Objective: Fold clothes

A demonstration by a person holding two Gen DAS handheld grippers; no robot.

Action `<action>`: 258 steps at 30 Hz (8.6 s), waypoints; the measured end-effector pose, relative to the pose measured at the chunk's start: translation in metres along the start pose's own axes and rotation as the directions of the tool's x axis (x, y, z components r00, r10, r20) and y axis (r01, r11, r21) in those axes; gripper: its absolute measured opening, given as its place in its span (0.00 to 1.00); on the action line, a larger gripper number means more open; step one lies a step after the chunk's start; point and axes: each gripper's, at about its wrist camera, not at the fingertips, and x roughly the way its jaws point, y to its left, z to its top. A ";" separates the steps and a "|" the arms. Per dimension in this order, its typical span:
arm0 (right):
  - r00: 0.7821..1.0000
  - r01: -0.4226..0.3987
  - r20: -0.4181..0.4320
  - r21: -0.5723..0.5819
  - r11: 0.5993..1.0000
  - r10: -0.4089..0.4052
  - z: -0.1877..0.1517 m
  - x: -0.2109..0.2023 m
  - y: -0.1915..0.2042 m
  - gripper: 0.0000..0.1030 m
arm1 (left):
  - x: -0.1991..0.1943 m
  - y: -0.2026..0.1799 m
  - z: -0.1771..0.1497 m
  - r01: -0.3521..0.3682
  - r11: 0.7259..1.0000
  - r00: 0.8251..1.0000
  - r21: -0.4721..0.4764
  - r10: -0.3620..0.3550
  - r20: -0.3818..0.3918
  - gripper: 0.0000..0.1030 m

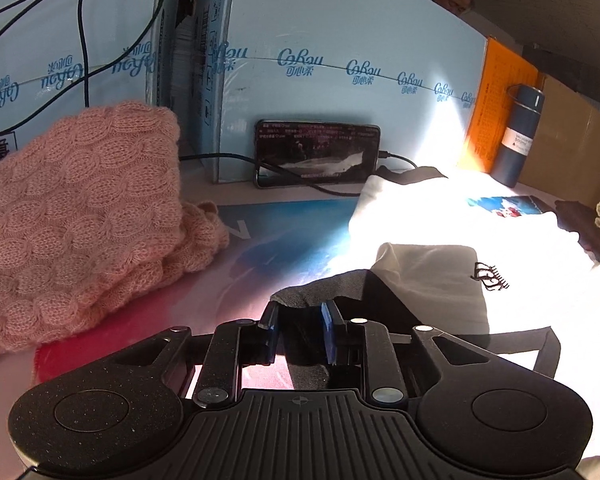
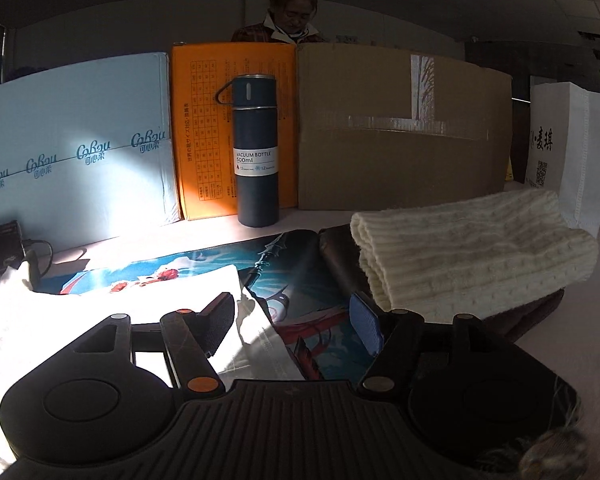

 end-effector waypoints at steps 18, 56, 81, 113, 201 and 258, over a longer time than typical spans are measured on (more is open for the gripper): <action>0.886 -0.450 -0.034 -0.308 0.838 0.463 -0.090 -0.152 0.014 1.00 | -0.130 -0.107 -0.067 0.291 0.861 0.907 0.416 -0.387 0.168 0.93; 0.549 -0.788 -0.220 -0.458 0.412 0.807 -0.118 -0.174 0.063 0.29 | -0.158 -0.105 -0.117 0.409 0.837 0.826 0.364 -0.509 0.242 0.94; 0.537 -0.828 0.081 -0.139 0.543 0.840 -0.102 -0.146 0.040 0.14 | -0.121 -0.124 -0.090 0.616 0.755 0.738 0.226 -0.653 0.170 0.00; 0.926 -0.364 -0.064 0.120 0.924 0.373 -0.063 -0.042 -0.091 0.36 | -0.004 -0.068 -0.028 0.614 0.757 0.768 -0.224 -0.639 -0.053 0.17; 0.939 -0.341 -0.061 -0.076 0.937 0.337 -0.035 -0.051 0.132 0.80 | -0.095 -0.070 -0.059 0.394 0.872 0.903 0.291 -0.426 0.052 0.77; 0.812 -0.518 -0.137 0.281 0.808 0.568 -0.005 0.066 0.123 0.89 | 0.139 -0.030 0.119 0.482 0.847 0.867 -0.225 -0.498 -0.016 0.88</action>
